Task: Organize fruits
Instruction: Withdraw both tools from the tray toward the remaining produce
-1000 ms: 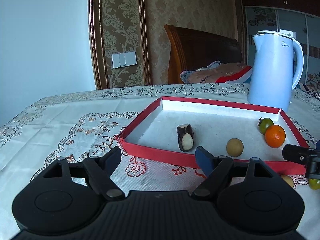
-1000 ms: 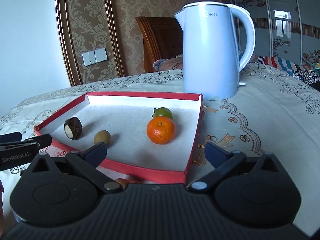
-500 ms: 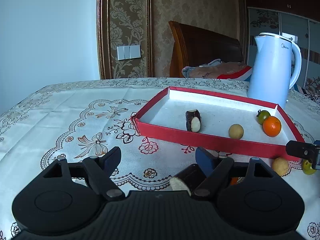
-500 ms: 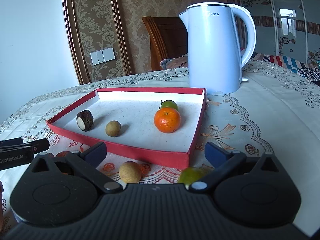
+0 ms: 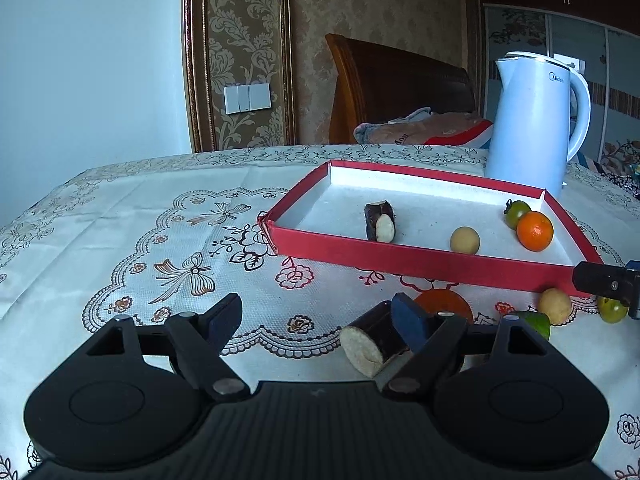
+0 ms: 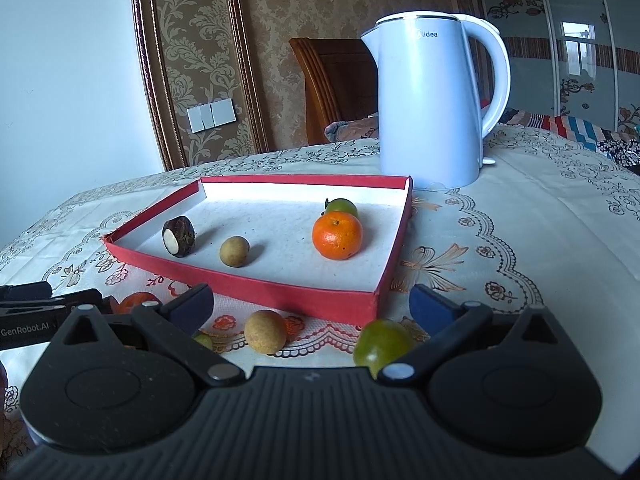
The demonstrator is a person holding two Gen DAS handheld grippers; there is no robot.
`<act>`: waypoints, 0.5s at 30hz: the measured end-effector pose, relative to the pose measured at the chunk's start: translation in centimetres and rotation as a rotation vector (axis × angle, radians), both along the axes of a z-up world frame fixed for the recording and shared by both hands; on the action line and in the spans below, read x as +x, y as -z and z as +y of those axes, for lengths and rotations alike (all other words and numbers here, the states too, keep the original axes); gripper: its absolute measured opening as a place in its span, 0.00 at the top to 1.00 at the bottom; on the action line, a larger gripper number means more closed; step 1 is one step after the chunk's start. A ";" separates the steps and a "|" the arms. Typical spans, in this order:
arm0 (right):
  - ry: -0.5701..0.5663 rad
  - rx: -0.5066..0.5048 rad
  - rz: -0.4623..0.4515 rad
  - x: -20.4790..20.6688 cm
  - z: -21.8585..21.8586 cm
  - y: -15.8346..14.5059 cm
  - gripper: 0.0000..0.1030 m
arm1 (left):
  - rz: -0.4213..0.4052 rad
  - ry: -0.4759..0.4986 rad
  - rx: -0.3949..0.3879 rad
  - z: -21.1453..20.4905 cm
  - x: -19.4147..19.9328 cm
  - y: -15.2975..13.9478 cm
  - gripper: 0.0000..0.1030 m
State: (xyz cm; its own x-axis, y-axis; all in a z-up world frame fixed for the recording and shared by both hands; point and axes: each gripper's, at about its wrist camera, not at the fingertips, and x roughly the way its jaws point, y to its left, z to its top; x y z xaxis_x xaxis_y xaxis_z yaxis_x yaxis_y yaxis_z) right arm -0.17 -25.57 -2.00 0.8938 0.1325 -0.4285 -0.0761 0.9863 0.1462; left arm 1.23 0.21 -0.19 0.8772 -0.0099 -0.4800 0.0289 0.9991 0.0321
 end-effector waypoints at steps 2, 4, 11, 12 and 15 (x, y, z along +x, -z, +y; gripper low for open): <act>-0.001 0.000 0.002 0.0 0.0 0.0 0.00 | 0.001 0.000 -0.004 0.2 -0.1 0.0 0.21; -0.001 -0.001 0.002 0.0 0.0 0.0 0.00 | 0.006 0.013 -0.007 0.3 -0.4 0.1 0.21; 0.000 -0.004 0.004 0.0 0.1 0.1 0.00 | 0.017 0.089 0.040 -0.7 -1.0 0.5 0.20; 0.000 -0.003 0.004 0.0 0.1 0.1 0.00 | 0.022 0.090 0.048 -0.8 -0.9 0.6 0.18; -0.001 -0.006 0.006 0.0 0.1 0.1 0.00 | 0.052 0.095 0.059 -1.1 -0.4 0.9 0.17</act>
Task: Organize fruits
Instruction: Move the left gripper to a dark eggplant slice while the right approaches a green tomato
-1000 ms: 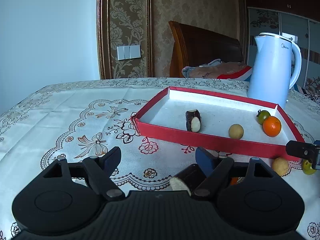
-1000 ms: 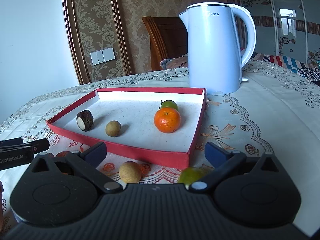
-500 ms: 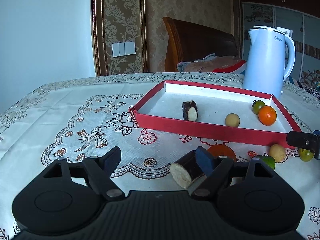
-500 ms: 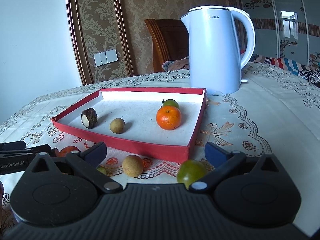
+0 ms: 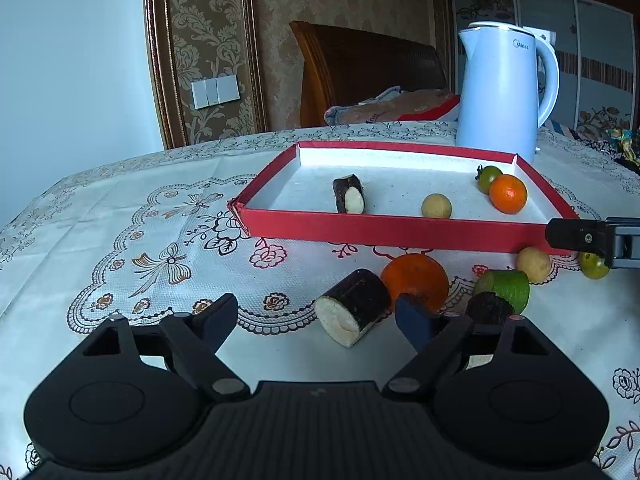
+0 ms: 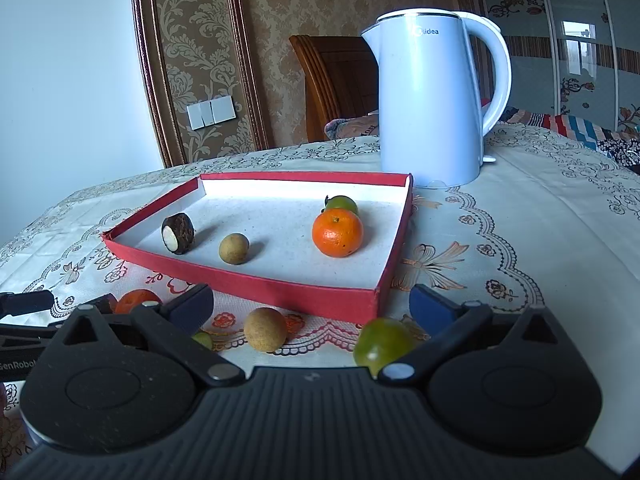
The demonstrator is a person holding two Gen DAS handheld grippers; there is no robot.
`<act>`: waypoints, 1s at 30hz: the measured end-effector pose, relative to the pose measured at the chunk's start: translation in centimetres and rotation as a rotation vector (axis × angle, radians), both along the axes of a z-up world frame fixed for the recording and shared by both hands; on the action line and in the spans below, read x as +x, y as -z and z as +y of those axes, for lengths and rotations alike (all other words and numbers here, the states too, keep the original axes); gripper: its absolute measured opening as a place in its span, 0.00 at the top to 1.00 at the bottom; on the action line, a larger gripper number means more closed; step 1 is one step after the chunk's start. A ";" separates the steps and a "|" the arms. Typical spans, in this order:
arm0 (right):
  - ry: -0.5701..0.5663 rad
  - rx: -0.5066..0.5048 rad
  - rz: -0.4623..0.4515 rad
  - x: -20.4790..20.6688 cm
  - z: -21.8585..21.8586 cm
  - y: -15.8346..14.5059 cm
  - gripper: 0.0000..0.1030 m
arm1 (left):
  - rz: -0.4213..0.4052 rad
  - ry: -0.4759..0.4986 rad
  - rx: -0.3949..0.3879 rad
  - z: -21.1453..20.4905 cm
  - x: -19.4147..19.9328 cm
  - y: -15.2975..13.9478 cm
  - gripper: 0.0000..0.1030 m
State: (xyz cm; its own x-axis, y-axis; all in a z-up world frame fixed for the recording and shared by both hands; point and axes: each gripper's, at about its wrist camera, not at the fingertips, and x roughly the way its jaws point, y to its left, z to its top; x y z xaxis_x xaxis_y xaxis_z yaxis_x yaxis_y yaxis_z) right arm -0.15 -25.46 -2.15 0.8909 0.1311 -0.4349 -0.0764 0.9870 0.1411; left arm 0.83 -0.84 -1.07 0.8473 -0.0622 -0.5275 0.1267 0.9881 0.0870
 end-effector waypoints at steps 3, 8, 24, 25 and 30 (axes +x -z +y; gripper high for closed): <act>-0.002 -0.005 0.001 0.0 0.1 0.0 0.00 | 0.051 -0.005 0.019 -0.2 0.9 0.5 0.17; -0.004 -0.016 0.002 0.0 0.3 0.0 0.00 | 0.081 -0.019 0.033 -0.2 2.3 0.7 0.15; -0.007 -0.027 0.009 0.1 0.4 0.1 0.00 | 0.096 -0.103 -0.003 1.3 2.6 0.6 0.15; -0.007 -0.028 0.008 0.0 0.5 0.1 0.00 | 0.097 -0.103 -0.004 1.3 2.6 0.6 0.15; -0.006 -0.026 0.011 0.0 0.4 0.1 0.00 | 0.098 -0.103 -0.007 1.3 2.6 0.7 0.15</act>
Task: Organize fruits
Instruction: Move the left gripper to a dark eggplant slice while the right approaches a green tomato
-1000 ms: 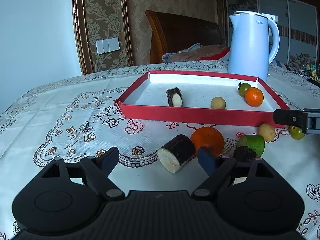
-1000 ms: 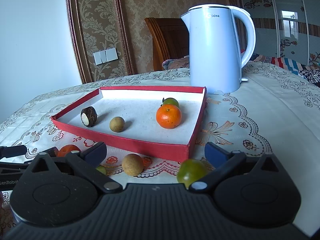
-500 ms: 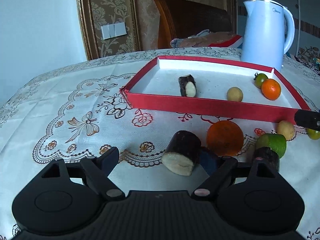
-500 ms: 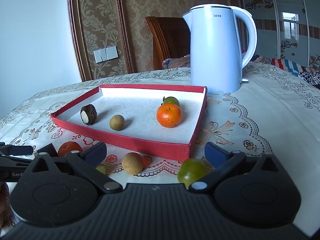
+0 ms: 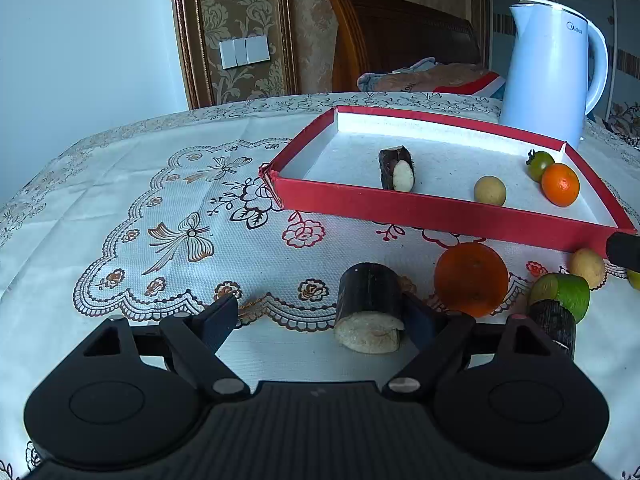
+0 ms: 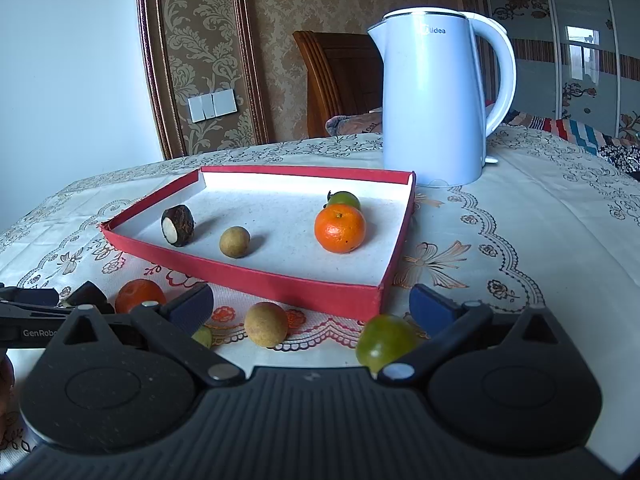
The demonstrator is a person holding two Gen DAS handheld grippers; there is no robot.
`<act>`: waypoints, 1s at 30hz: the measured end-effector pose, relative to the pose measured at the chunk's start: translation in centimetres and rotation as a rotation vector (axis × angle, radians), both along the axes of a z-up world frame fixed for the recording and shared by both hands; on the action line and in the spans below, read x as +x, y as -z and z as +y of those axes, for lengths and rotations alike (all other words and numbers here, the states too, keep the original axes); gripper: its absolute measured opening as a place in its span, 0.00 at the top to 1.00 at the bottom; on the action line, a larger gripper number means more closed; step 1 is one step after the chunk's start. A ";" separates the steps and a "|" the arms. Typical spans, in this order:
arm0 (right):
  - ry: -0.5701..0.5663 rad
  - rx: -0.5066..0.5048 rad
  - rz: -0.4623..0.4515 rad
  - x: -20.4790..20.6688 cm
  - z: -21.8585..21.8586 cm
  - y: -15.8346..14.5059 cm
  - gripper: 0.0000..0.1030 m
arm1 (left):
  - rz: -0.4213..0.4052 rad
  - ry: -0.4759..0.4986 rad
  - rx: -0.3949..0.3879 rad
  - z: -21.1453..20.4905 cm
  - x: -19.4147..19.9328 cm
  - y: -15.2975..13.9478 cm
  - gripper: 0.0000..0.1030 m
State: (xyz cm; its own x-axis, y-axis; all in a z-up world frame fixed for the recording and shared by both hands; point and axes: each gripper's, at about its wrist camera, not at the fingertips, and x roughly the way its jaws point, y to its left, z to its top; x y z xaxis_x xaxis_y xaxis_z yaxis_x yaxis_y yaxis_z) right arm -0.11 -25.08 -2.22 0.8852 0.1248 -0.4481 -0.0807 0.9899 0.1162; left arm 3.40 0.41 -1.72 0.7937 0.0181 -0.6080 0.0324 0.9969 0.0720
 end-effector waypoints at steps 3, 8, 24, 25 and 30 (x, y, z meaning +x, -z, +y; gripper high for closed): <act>0.000 0.001 -0.001 -0.3 -0.2 0.0 0.00 | 0.004 -0.001 -0.008 0.1 0.1 0.0 0.15; -0.006 0.048 0.014 -2.5 -2.1 0.4 0.00 | 0.006 -0.002 -0.014 0.2 0.1 0.0 0.15; 0.004 -0.037 0.084 -3.7 -4.0 0.7 0.00 | 0.007 -0.005 -0.017 0.5 0.1 0.1 0.13; 0.008 -0.032 0.085 -3.3 -3.9 0.7 0.00 | 0.007 -0.005 -0.017 0.5 0.1 0.1 0.13; 0.021 -0.039 0.085 -1.7 -3.5 0.7 0.09 | 0.007 -0.005 -0.019 0.4 0.1 0.1 0.13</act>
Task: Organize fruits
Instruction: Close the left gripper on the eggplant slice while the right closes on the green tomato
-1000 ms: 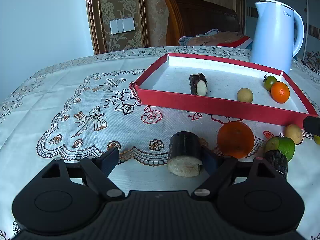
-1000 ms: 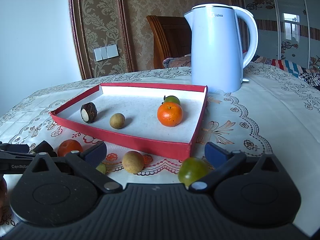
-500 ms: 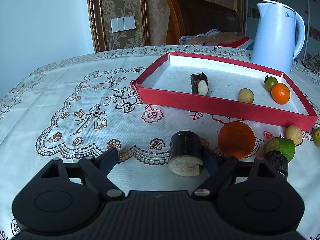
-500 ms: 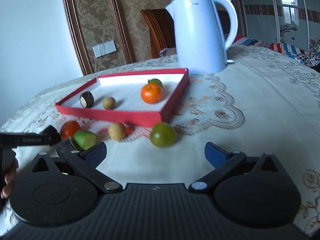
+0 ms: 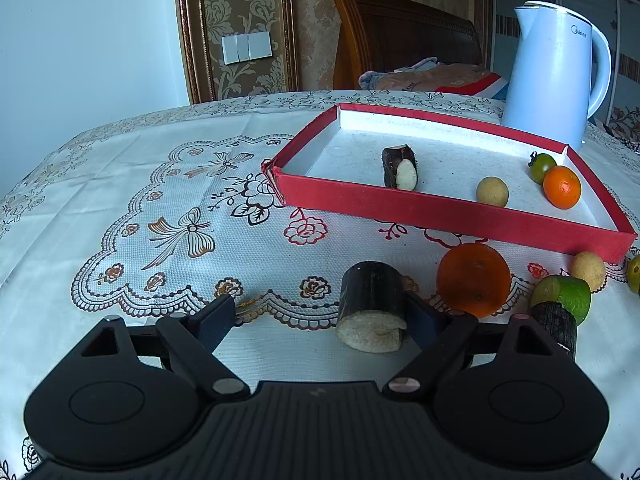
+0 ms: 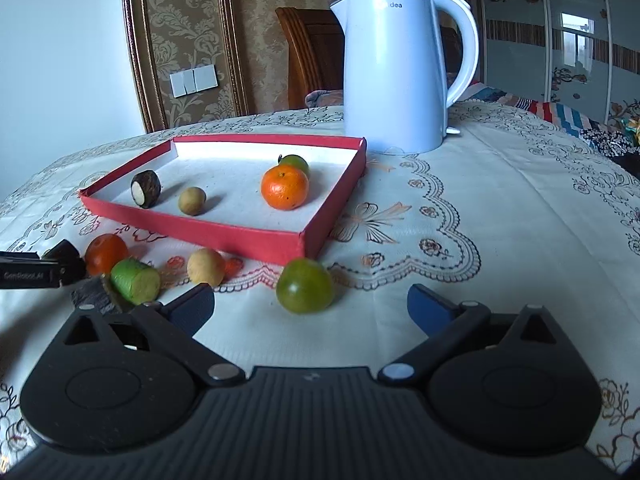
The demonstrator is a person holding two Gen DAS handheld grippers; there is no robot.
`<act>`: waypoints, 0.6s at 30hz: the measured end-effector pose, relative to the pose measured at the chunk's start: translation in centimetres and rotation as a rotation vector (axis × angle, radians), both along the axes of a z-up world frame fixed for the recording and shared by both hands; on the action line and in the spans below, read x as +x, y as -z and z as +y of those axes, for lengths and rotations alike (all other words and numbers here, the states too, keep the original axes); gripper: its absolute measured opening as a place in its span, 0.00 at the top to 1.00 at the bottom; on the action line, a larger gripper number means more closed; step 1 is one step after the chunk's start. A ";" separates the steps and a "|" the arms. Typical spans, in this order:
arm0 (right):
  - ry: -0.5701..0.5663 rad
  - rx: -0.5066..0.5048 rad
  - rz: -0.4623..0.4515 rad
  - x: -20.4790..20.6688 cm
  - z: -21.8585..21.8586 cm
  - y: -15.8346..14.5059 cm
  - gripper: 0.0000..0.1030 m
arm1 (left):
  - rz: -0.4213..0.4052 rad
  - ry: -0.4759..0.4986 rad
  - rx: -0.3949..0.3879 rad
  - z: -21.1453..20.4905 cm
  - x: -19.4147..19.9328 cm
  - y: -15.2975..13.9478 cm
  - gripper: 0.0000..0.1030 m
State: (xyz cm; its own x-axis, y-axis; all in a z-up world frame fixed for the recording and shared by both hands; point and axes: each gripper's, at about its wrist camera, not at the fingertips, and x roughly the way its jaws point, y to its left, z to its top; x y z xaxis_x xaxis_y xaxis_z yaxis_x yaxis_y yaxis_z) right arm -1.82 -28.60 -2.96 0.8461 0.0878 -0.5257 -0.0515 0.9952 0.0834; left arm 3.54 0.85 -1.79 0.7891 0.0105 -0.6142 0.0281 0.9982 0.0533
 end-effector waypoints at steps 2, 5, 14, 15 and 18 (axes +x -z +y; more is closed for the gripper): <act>-0.019 -0.007 0.015 0.6 0.4 0.1 0.13 | 0.000 0.000 0.000 0.0 0.0 0.0 0.13; -0.033 -0.010 0.022 0.9 0.6 0.1 0.18 | 0.000 0.000 0.001 0.0 0.0 0.0 0.13; -0.063 -0.024 0.052 1.5 1.2 0.4 0.40 | -0.005 0.005 0.001 -0.1 0.0 0.0 0.14; -0.064 -0.025 0.053 1.6 1.2 0.5 0.41 | -0.006 0.007 0.001 -0.2 0.0 0.0 0.14; -0.067 -0.027 0.052 1.5 1.3 0.4 0.41 | -0.009 0.012 0.002 -0.2 -0.1 -0.1 0.14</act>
State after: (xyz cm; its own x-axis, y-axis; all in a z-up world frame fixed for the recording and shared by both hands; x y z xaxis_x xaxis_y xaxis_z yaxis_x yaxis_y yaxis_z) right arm -0.29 -27.32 -3.39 0.8103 0.1289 -0.5717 -0.1146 0.9915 0.0611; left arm 3.45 0.64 -1.69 0.7948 0.0023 -0.6068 0.0394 0.9977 0.0554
